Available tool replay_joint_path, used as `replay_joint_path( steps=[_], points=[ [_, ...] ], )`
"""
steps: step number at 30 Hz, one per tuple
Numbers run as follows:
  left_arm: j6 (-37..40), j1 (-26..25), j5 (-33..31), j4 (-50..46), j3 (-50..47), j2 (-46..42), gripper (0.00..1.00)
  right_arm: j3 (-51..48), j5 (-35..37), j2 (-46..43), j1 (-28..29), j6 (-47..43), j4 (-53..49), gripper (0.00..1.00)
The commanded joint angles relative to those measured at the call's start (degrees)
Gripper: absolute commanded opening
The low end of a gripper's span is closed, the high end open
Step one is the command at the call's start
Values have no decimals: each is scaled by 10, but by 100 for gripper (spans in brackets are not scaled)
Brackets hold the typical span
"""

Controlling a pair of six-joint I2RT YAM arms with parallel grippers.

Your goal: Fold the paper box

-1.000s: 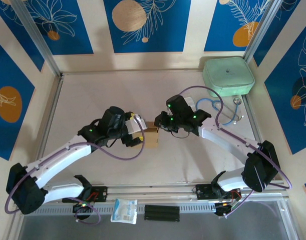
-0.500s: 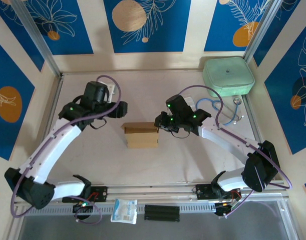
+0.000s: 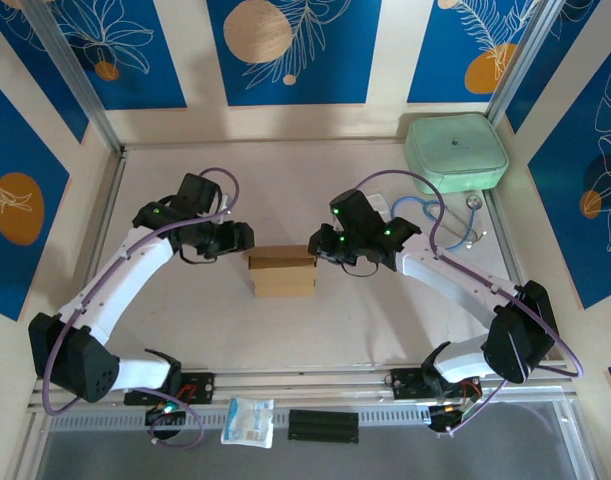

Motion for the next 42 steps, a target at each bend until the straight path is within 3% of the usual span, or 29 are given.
replay_joint_path(
  steps=[1, 11, 23, 30, 33, 37, 42],
  points=[
    [-23, 5, 56, 19, -12, 3, 56, -6, 19, 17, 1, -9, -59, 19],
    [-37, 7, 84, 42, -30, -3, 33, -6, 23, 16, 2, -9, -61, 18],
    [-95, 6, 156, 123, -76, -11, 31, -11, 20, 16, 3, -6, -58, 18],
    [-85, 6, 169, 131, -80, -9, 26, -12, 17, 18, 4, -5, -56, 18],
    [-48, 5, 153, 105, -60, -10, 32, -12, 15, 18, 5, -5, -56, 18],
    [15, 5, 45, 48, -27, -29, 45, -13, 21, 14, 5, -6, -59, 18],
    [32, 5, 52, 36, -13, -26, 47, -13, 22, 13, 5, -7, -59, 18]
  ],
)
